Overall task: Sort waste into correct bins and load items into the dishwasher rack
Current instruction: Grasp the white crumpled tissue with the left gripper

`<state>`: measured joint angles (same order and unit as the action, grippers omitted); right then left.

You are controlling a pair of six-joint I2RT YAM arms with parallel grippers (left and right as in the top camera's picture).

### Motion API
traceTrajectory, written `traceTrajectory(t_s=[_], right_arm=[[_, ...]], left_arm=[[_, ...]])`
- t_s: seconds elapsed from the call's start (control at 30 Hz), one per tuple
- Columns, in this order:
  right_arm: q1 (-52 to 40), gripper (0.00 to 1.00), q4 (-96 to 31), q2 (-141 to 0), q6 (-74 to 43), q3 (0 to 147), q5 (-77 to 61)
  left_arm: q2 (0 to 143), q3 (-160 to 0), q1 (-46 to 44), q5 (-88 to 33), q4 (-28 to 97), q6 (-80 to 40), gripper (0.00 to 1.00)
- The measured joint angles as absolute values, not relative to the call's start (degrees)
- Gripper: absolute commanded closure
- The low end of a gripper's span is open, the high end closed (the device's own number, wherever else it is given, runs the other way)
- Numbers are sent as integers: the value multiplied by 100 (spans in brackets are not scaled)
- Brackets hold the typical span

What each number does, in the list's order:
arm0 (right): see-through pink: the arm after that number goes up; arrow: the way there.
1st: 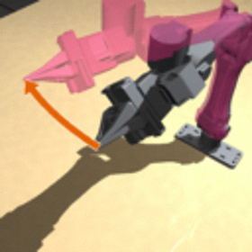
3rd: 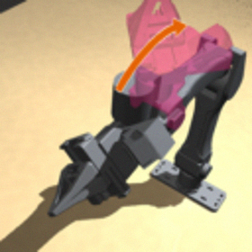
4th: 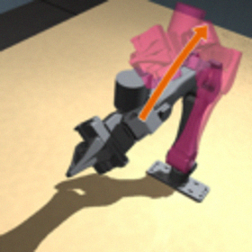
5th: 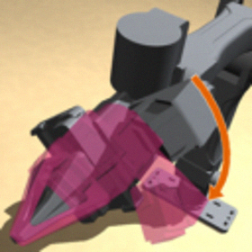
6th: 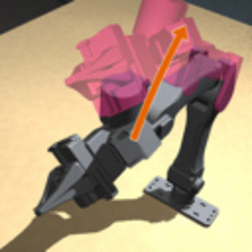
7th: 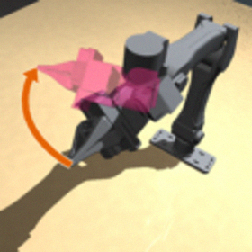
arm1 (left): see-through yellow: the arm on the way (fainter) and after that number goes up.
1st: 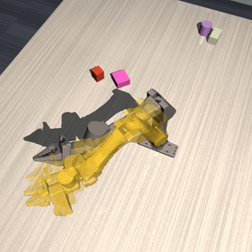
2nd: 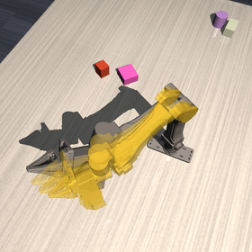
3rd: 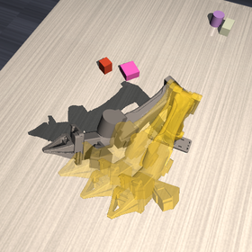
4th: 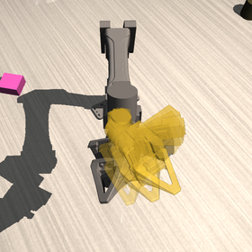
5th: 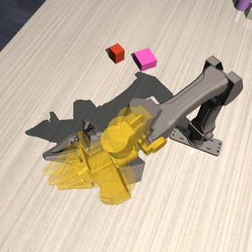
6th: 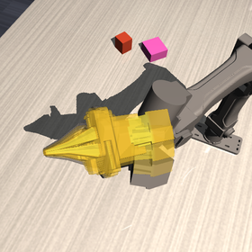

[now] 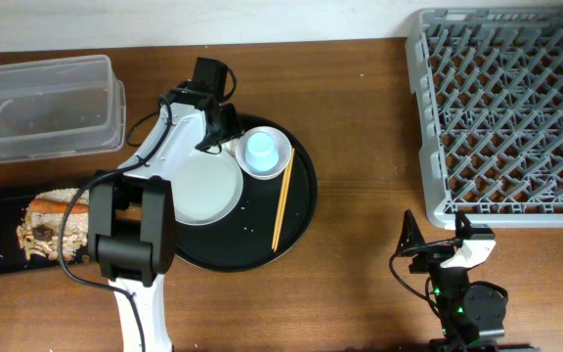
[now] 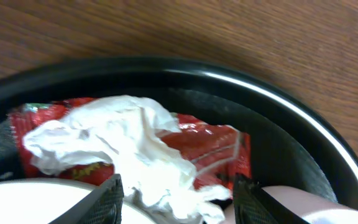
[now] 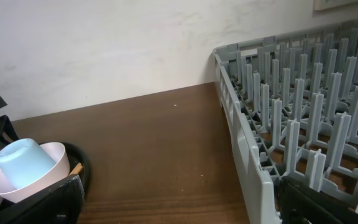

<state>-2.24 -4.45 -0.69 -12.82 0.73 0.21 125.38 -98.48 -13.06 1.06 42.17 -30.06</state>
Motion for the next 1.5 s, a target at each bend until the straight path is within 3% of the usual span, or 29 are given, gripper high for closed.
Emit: traceTrajectory(t_s=[0.6, 0.73, 1.5], right_arm=[[-224, 2, -447, -69, -1280, 73, 21], [-224, 2, -447, -69, -1280, 73, 19], [-224, 2, -445, -69, -1284, 73, 21]], left_arm=[[12538, -9837, -1306, 349, 4077, -3892, 46], [12538, -9835, -1306, 349, 4060, -3970, 51], [12602, -9738, -1308, 349, 4093, -4016, 52]])
